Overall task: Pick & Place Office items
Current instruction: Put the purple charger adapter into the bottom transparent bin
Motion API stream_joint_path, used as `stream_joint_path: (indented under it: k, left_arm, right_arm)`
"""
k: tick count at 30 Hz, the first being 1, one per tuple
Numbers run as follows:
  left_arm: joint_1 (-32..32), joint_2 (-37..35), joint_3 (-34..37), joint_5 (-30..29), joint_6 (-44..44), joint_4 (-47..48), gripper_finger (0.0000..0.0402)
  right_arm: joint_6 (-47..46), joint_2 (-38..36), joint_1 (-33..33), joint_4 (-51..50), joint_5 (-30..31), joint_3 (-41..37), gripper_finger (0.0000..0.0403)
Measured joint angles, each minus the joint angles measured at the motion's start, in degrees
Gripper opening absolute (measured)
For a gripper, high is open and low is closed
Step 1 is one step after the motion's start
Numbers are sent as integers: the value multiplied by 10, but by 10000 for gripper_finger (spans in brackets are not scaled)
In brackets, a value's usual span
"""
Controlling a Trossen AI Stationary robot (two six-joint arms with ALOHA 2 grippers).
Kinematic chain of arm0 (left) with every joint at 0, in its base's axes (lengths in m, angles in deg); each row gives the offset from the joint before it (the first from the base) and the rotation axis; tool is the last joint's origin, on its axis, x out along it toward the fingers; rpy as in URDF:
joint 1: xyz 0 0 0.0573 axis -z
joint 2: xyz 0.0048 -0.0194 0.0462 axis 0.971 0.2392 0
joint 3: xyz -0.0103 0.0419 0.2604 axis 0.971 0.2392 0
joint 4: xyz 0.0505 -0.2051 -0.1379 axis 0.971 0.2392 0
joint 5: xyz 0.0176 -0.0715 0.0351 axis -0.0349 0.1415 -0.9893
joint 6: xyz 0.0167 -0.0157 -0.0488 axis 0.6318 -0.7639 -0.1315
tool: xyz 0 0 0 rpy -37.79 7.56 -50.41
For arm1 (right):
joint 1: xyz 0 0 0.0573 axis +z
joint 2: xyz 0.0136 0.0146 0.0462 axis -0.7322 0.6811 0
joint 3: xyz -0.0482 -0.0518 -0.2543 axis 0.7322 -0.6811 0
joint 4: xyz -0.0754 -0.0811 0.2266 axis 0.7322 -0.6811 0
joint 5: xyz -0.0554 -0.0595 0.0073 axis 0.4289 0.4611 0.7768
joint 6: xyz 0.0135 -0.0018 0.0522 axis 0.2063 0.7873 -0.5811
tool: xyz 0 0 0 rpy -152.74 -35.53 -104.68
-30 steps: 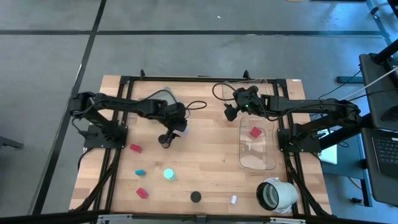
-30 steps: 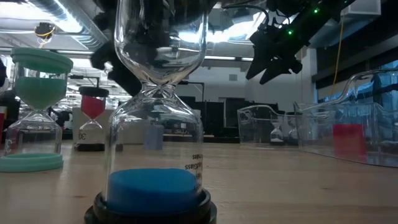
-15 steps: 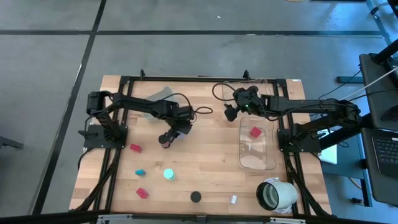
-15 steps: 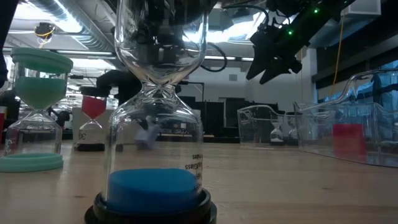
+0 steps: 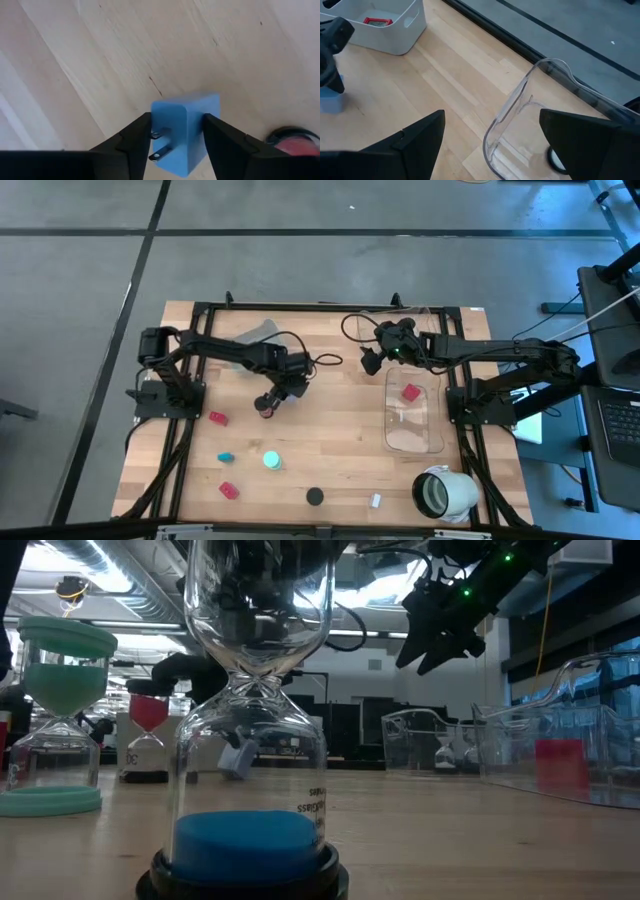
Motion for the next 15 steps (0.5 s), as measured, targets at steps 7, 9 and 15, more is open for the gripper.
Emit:
stream_joint_path:
  k: [7,9,15]
  left_arm:
    - [13,-7,0,-21,11,-5,145]
    - [15,-14,2,-26,13,-9,145]
    - [21,-50,3,-47,15,-16,144]
  right_arm:
    - [0,0,0,0,0,0,327]
    - [0,0,0,0,0,0,327]
    - [0,0,0,0,0,0,327]
